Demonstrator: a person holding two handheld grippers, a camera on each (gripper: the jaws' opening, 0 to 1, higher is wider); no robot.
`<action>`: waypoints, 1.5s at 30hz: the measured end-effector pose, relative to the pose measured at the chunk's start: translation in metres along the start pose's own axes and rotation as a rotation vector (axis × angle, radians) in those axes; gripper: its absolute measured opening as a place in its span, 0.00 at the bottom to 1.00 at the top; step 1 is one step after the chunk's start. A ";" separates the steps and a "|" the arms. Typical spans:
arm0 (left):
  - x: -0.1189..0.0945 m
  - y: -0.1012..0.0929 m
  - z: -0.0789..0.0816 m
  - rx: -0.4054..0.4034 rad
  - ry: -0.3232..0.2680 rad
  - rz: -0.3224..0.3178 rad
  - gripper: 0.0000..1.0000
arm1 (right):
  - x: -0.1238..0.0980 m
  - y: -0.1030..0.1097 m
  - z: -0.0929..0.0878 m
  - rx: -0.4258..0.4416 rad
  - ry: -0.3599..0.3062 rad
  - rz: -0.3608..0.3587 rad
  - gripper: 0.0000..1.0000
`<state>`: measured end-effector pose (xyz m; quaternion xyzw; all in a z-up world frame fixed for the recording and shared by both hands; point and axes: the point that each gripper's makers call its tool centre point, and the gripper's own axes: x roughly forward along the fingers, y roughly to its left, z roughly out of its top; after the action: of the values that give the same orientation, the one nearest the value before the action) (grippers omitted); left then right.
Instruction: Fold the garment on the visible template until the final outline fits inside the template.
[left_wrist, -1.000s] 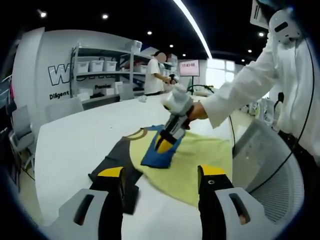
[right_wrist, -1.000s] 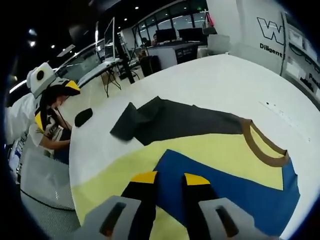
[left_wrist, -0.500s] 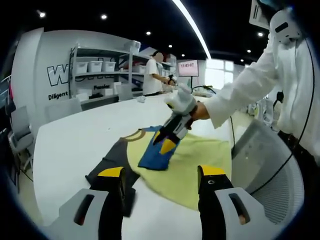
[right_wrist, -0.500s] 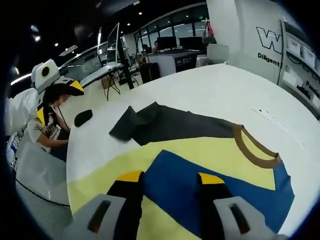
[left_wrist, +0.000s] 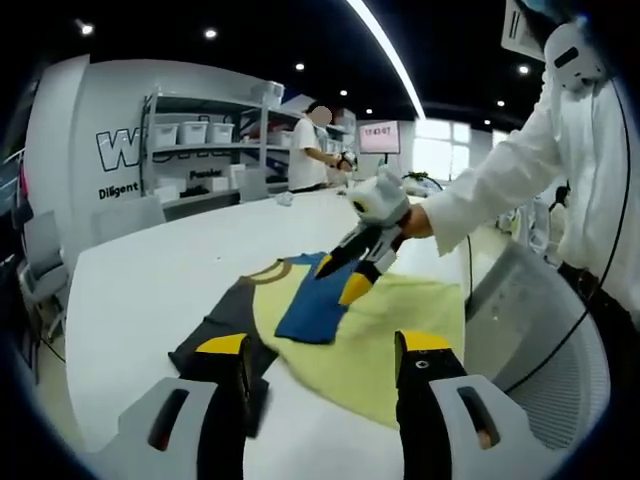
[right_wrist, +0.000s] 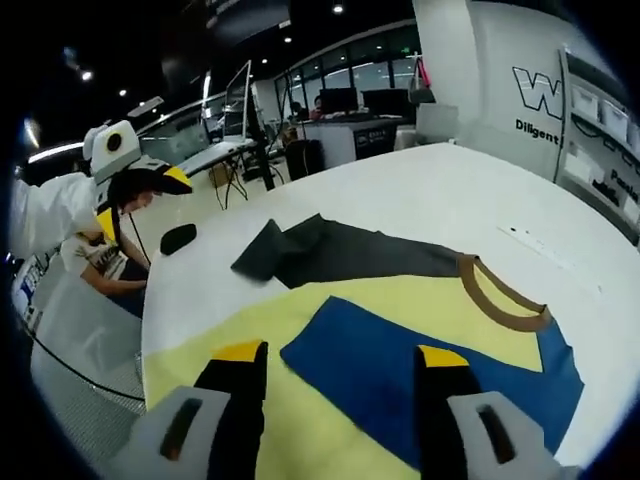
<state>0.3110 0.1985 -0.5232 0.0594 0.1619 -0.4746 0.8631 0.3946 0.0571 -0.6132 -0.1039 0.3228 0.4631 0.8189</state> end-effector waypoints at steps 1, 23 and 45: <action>0.000 0.000 0.000 0.000 0.000 0.001 0.55 | -0.001 0.000 -0.001 -0.001 -0.001 0.003 0.63; 0.004 -0.006 0.003 -0.003 0.000 0.015 0.55 | -0.046 0.007 -0.017 -0.010 -0.089 -0.010 0.76; 0.000 -0.004 0.003 -0.021 -0.007 0.047 0.54 | -0.103 0.017 -0.025 -0.014 -0.228 -0.048 0.82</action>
<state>0.3080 0.1952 -0.5202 0.0524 0.1625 -0.4527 0.8752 0.3327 -0.0162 -0.5657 -0.0642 0.2215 0.4543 0.8605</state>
